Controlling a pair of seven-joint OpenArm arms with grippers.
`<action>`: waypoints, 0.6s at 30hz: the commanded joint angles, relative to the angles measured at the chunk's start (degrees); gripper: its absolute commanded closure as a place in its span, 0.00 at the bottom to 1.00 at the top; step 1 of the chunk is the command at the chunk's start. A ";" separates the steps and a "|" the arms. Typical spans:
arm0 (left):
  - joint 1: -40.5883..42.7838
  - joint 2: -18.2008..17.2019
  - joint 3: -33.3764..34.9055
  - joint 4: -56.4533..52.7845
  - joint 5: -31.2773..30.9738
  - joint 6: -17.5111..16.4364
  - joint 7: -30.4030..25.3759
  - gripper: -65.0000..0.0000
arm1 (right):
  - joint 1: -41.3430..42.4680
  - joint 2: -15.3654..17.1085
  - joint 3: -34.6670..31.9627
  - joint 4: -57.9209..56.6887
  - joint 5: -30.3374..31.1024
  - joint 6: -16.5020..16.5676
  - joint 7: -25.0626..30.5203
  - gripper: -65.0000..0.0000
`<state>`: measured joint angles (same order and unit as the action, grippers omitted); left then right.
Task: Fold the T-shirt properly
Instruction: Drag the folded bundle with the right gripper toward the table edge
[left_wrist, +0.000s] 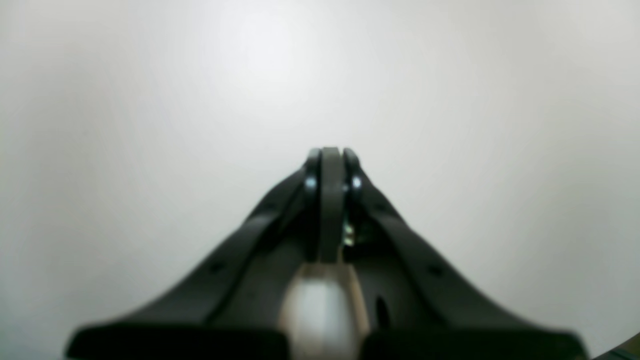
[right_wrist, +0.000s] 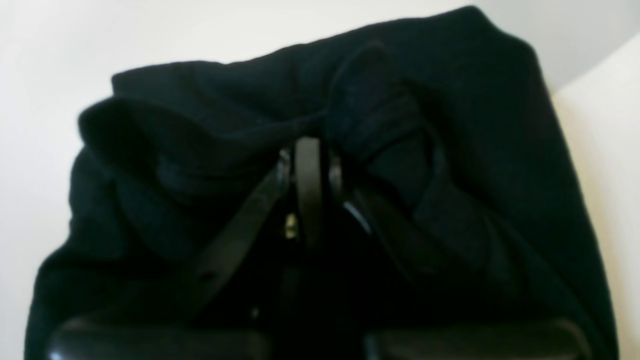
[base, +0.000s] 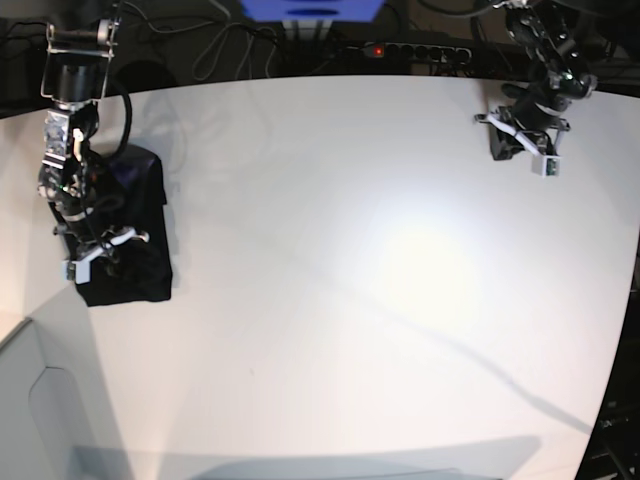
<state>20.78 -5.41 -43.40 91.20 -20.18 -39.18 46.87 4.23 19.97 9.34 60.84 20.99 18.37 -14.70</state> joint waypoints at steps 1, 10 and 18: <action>0.28 -0.52 -0.08 0.71 0.27 0.10 0.47 1.00 | -1.55 0.39 0.37 -1.10 -5.04 -4.00 -8.91 1.00; 0.19 -0.52 -0.08 0.71 0.27 0.10 0.47 1.00 | 0.83 0.74 0.63 8.83 -5.04 -4.00 -13.13 1.00; 0.19 -0.52 -0.08 0.80 0.27 0.10 0.47 1.00 | 1.00 0.21 3.97 21.93 -5.04 -4.00 -18.31 1.00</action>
<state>20.78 -5.39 -43.40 91.20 -20.16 -39.18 46.89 4.05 19.18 12.95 81.62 15.22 14.90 -34.87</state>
